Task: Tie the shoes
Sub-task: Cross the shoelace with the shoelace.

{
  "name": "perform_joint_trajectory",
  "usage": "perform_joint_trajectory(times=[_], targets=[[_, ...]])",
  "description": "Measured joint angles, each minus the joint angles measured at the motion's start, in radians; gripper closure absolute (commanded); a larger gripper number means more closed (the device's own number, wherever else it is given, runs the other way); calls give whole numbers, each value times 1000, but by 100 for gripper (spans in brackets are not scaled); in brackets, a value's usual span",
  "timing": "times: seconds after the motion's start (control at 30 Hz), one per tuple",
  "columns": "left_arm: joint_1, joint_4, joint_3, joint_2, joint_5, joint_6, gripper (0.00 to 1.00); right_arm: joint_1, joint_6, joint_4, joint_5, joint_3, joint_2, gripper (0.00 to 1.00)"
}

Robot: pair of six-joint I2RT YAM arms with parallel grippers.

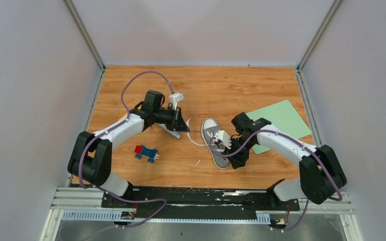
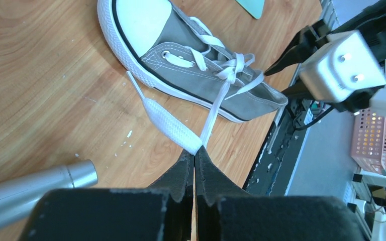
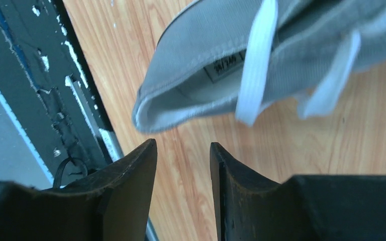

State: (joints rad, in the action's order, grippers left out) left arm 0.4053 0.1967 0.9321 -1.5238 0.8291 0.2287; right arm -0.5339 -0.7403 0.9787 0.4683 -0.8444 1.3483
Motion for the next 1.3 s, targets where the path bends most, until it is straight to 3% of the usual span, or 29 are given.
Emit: perform_joint_trajectory(times=[0.33,0.57,0.73,0.93,1.13,1.3], targets=[[0,-14,-8,58,0,0,100,-69,19,-120,-23,-39,151,59],[0,5,-8,77,1,-11,100,-69,27,-93,-63,-43,106,60],[0,45,51,62,4,-34,100,-69,28,16,-73,-156,14,71],[0,54,76,37,5,-54,100,-105,59,-20,-44,-390,118,72],[0,69,76,37,7,-64,100,-213,61,-33,-76,-386,250,73],[0,67,75,37,12,-63,100,-232,53,-39,-140,-344,261,67]])
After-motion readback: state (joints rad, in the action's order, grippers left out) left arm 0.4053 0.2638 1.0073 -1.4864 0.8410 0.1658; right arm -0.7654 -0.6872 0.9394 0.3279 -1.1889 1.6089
